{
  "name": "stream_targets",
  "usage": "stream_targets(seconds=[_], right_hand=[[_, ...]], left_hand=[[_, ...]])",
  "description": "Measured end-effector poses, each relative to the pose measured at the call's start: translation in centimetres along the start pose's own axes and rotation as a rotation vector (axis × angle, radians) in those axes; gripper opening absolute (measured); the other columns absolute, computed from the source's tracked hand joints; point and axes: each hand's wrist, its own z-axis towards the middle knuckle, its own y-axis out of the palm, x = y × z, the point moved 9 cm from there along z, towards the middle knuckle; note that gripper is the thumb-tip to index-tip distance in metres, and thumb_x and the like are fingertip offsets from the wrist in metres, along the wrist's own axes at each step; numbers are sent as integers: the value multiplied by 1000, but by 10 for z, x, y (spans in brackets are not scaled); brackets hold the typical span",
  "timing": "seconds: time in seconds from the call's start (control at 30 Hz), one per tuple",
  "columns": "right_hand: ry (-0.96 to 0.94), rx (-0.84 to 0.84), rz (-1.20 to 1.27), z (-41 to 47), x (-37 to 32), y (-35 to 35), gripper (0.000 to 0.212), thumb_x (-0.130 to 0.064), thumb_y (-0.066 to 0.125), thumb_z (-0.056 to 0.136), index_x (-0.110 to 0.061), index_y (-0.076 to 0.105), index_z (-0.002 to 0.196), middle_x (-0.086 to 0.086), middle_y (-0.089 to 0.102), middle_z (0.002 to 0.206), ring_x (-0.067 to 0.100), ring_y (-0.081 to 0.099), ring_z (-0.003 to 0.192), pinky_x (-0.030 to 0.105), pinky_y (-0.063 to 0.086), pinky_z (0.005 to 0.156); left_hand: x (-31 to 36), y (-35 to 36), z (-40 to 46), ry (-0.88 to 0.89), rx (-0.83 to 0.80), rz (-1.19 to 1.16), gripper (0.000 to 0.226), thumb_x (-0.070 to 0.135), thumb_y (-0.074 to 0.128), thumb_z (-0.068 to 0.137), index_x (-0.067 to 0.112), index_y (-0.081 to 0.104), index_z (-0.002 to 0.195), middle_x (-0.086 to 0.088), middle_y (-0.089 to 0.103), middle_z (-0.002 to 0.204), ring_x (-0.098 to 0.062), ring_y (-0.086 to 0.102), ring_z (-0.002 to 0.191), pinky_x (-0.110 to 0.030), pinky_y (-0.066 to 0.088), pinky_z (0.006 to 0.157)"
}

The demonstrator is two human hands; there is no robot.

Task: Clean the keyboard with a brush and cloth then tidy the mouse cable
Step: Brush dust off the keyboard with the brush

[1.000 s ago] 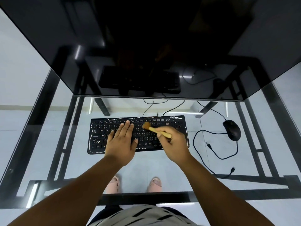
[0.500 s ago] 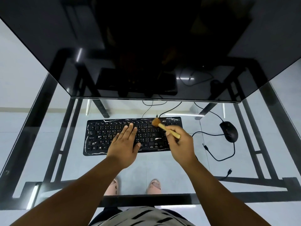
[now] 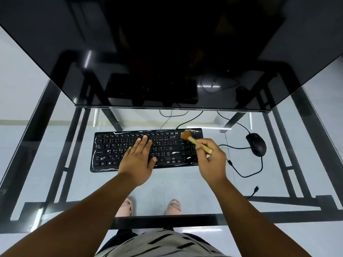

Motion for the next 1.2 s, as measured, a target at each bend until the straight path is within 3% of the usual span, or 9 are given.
stream_targets(seconds=[0.07,0.43,0.57,0.67,0.83,0.97,1.03,1.1,1.2], right_hand=[[-24,-78,-31,-4,1,6,14,-8,60,91,-18,70,94,-15,62,65,12,48,50,24,38,47],[32,94,-80,-6,11,-23,13,-11,58,92,-18,67,97,-10,66,87,7,57,67,14,40,57],[-4,-54,-73,-7,9,-9,13,-8,60,91,-18,68,94,-8,65,72,11,51,55,18,38,50],[53,91,-52,-7,15,-17,12,-9,58,92,-16,67,97,-10,66,81,6,53,57,18,39,53],[-99,-203,-32,-14,-16,34,20,-9,60,93,-14,69,109,-14,61,69,5,45,49,15,35,48],[-46,7,-147,-12,-11,29,20,-15,57,93,-17,67,111,-3,70,87,2,50,60,12,37,56],[-58,-48,-84,-16,-18,43,20,-13,58,93,-15,67,111,-5,67,82,1,49,56,10,35,53],[-78,-142,-111,-24,-24,62,21,-14,58,93,-15,68,112,-10,65,78,3,50,53,14,37,52],[-20,24,-186,-31,-21,62,25,-27,52,92,-18,64,112,-3,70,90,12,59,67,27,48,61]], left_hand=[[0,0,0,-6,-2,-2,64,46,28,99,22,7,154,7,-7,161,-13,-8,148,-37,6,121],[1,2,0,-32,2,-8,64,46,30,99,22,7,154,6,-7,161,-14,-8,148,-38,6,121],[1,3,0,-37,2,-8,64,46,29,99,22,6,154,7,-8,161,-13,-8,148,-38,6,121],[2,2,0,-43,9,-23,64,46,29,99,22,8,154,6,-6,161,-13,-7,148,-39,5,121],[-3,-4,-5,-70,33,-11,64,47,28,98,22,8,154,6,-3,162,-12,-3,148,-40,3,120],[-18,-12,-11,-85,38,2,64,47,27,98,22,8,154,6,-1,162,-13,-1,148,-41,2,120],[-28,-16,-14,-81,45,-3,64,47,28,98,22,9,154,6,1,162,-13,-1,148,-41,2,120],[-39,-20,-17,-76,59,1,64,47,28,98,22,9,154,5,3,162,-13,0,148,-41,2,119],[-60,-25,-24,-79,78,-5,64,47,29,98,21,11,153,5,4,162,-13,0,149,-41,3,120]])
